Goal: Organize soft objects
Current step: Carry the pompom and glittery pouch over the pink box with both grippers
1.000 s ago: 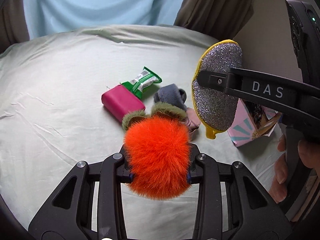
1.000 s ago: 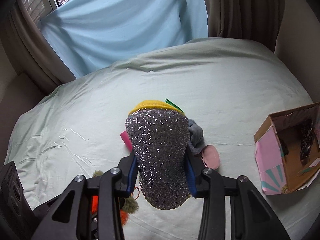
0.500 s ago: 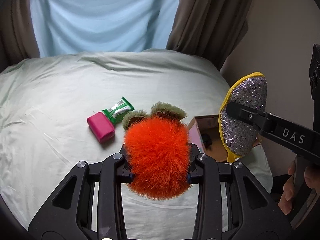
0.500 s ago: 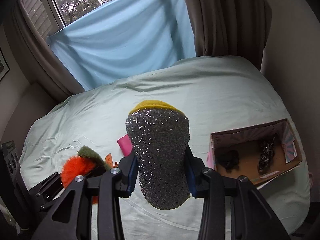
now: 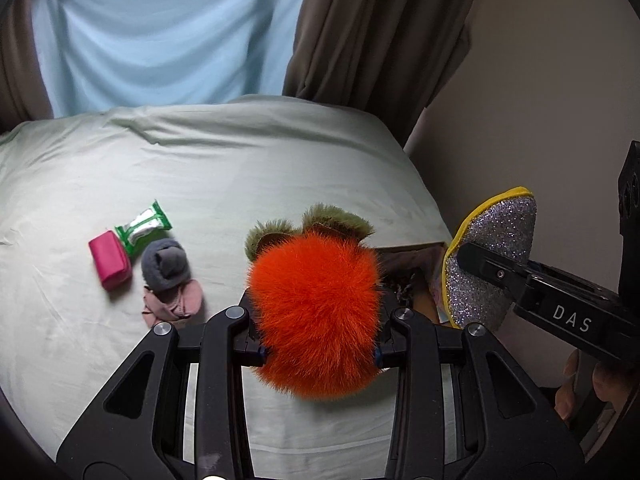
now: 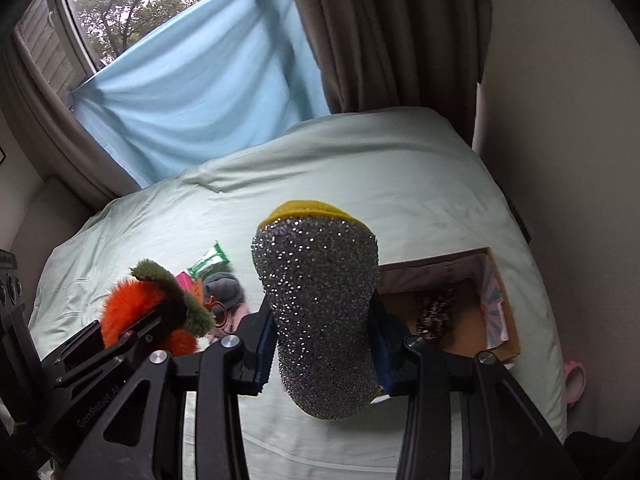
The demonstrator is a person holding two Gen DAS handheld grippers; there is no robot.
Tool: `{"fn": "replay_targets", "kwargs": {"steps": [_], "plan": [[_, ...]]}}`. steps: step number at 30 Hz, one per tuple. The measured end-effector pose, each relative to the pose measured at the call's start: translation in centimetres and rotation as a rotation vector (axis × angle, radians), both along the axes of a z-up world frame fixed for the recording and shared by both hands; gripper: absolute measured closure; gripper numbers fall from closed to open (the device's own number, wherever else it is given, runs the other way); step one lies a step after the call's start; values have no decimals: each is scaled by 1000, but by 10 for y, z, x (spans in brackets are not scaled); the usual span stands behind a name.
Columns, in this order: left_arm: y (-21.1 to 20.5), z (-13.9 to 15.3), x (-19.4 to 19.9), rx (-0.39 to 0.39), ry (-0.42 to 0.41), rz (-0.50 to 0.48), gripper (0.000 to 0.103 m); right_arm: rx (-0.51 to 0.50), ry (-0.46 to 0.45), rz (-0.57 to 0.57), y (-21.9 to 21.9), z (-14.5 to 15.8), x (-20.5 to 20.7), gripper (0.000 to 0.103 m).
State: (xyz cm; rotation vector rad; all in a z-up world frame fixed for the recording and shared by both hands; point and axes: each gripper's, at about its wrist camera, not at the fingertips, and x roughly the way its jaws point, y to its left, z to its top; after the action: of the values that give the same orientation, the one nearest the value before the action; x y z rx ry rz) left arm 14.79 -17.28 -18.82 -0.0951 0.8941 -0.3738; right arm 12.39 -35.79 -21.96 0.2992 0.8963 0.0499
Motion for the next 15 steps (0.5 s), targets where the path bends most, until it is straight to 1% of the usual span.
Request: {"fn": "replay_targets", "kwargs": {"steps": [4,7,10,15], "plan": [[-39,-19,12,10,52,1,72,13,42,-3,-36,-17,12,65],[-64,-42,24,30,103,4,72,28,79,-1,-58,-36,25,66],[-82,-69,36,49,160,-3,72,48,127,-3,-76,-58,39,65],[-104,-118,54,125,263,-32,72,108,227,-12,-97,-101,58,65]]}}
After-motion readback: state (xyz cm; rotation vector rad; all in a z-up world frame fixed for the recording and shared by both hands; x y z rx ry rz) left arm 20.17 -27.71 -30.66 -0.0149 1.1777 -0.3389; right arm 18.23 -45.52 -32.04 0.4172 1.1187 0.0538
